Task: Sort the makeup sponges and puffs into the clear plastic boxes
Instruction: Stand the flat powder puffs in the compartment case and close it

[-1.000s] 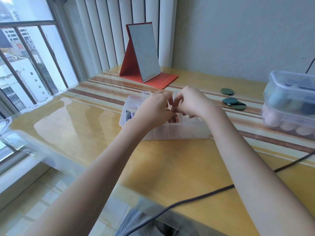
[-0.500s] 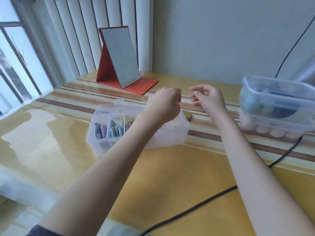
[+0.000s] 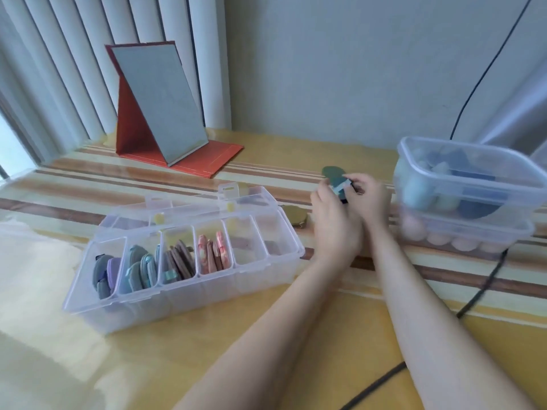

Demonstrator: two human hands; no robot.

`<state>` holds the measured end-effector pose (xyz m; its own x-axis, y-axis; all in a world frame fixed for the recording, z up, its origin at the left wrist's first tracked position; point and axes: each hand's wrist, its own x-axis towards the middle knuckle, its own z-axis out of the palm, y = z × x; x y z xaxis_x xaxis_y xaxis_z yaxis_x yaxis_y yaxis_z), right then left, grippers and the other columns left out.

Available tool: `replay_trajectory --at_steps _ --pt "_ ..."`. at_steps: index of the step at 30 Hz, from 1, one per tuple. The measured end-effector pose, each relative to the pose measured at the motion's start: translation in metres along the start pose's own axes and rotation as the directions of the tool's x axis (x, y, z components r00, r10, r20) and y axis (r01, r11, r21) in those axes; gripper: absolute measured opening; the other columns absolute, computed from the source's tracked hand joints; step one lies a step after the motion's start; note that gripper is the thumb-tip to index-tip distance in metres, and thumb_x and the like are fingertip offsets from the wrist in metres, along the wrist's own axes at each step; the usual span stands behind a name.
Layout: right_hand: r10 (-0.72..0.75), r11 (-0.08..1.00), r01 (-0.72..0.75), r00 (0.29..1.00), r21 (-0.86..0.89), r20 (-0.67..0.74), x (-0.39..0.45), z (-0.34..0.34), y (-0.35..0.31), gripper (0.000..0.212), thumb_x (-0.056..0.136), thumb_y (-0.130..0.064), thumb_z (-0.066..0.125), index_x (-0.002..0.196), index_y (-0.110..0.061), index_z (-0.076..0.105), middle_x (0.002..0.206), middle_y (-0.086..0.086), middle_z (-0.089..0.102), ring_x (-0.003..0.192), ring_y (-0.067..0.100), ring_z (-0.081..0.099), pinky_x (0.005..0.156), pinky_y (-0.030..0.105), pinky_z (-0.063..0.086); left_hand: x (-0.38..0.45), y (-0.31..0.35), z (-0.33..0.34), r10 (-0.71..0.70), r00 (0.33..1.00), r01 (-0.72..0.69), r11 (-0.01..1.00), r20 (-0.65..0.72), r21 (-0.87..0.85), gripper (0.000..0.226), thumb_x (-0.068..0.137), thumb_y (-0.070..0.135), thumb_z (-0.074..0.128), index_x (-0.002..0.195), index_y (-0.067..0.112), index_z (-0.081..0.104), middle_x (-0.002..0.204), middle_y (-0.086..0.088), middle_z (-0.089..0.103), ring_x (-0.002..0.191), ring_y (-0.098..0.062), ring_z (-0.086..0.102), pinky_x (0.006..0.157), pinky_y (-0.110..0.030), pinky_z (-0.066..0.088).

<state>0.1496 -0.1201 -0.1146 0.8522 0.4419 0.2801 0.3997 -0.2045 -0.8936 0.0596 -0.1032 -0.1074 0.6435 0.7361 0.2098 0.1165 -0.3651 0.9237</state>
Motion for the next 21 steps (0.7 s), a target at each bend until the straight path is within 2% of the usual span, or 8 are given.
replay_trajectory --at_steps 2,4,8,11,13,15,19,21 --pt "0.059 0.984 -0.047 0.996 0.174 -0.067 0.007 0.000 -0.002 0.018 0.094 -0.013 0.055 0.109 -0.016 0.064 0.094 0.005 0.069 0.090 0.024 0.067 0.080 0.035 0.055 0.011 -0.016 -0.002 -0.135 0.991 0.131 0.983 -0.023 -0.125 0.056 0.093 0.002 0.033 0.146 0.002 0.015 0.147 -0.015 0.029 0.136 -0.024 0.028 0.101 -0.018 0.023" --pt "0.134 0.942 -0.105 0.989 0.318 -0.069 0.007 0.002 0.004 0.016 0.091 -0.010 0.062 0.106 -0.016 0.060 0.089 0.005 0.069 0.078 0.014 0.067 0.070 0.027 0.056 0.020 -0.024 -0.004 -0.250 0.968 0.225 0.917 -0.035 -0.330 0.059 0.096 0.019 0.036 0.148 0.006 0.013 0.143 -0.012 0.040 0.133 -0.025 0.038 0.112 -0.031 0.028" --pt "0.125 0.952 -0.137 0.990 0.274 0.059 0.002 0.011 0.007 0.007 0.090 -0.016 0.066 0.085 -0.013 0.062 0.074 -0.003 0.066 0.059 0.000 0.060 0.057 0.017 0.048 0.026 -0.022 -0.005 -0.351 0.936 0.308 0.850 -0.025 -0.427 0.055 0.096 0.020 0.047 0.145 0.008 0.026 0.131 -0.007 0.053 0.121 -0.022 0.052 0.105 -0.037 0.040" --pt "-0.090 0.996 0.090 0.992 -0.010 -0.086 0.007 0.013 0.014 0.013 0.091 -0.019 0.061 0.087 -0.013 0.071 0.086 0.000 0.072 0.078 0.012 0.060 0.077 0.033 0.051 0.024 -0.026 -0.006 -0.362 0.927 0.278 0.836 -0.096 -0.473 0.045 0.091 0.001 0.048 0.134 0.013 0.043 0.123 -0.007 0.060 0.110 -0.022 0.059 0.098 -0.035 0.046" --pt "-0.200 0.896 0.168 0.979 -0.412 -0.037 0.010 0.014 0.021 0.021 0.090 -0.017 0.056 0.104 -0.018 0.071 0.107 0.001 0.070 0.101 0.025 0.055 0.089 0.034 0.042 0.022 -0.023 -0.006 -0.355 0.924 0.244 0.834 -0.142 -0.495 0.046 0.089 -0.003 0.043 0.129 0.020 0.044 0.110 -0.002 0.062 0.100 -0.023 0.063 0.091 -0.036 0.051" --pt "-0.085 0.743 0.129 0.992 -0.657 0.098 0.010 0.014 0.025 0.035 0.087 -0.018 0.051 0.118 -0.029 0.064 0.124 -0.003 0.063 0.116 0.031 0.045 0.095 0.035 0.034 0.020 -0.022 -0.005 -0.298 0.937 0.192 0.875 -0.184 -0.445 0.050 0.086 -0.007 0.038 0.123 0.024 0.048 0.103 0.004 0.059 0.094 -0.018 0.061 0.087 -0.030 0.050" --pt "-0.092 0.733 0.116 0.993 -0.670 0.071 0.014 0.017 0.024 0.035 0.084 -0.005 0.050 0.110 -0.021 0.066 0.113 0.008 0.067 0.107 0.034 0.052 0.087 0.033 0.033 0.019 -0.022 -0.002 -0.236 0.947 0.146 0.921 -0.217 -0.361 0.049 0.077 -0.013 0.036 0.095 0.016 0.070 0.114 -0.005 0.059 0.092 -0.008 0.053 0.074 -0.002 0.039" --pt "-0.131 0.765 0.102 0.991 -0.636 0.001 0.015 0.017 0.021 0.035 0.086 -0.003 0.048 0.114 -0.015 0.065 0.106 0.013 0.069 0.103 0.036 0.055 0.082 0.035 0.038 0.018 -0.021 -0.002 -0.264 0.942 0.182 0.921 -0.208 -0.343 0.045 0.083 -0.012 0.037 0.097 0.013 0.072 0.117 0.000 0.052 0.096 -0.007 0.048 0.078 -0.005 0.035"
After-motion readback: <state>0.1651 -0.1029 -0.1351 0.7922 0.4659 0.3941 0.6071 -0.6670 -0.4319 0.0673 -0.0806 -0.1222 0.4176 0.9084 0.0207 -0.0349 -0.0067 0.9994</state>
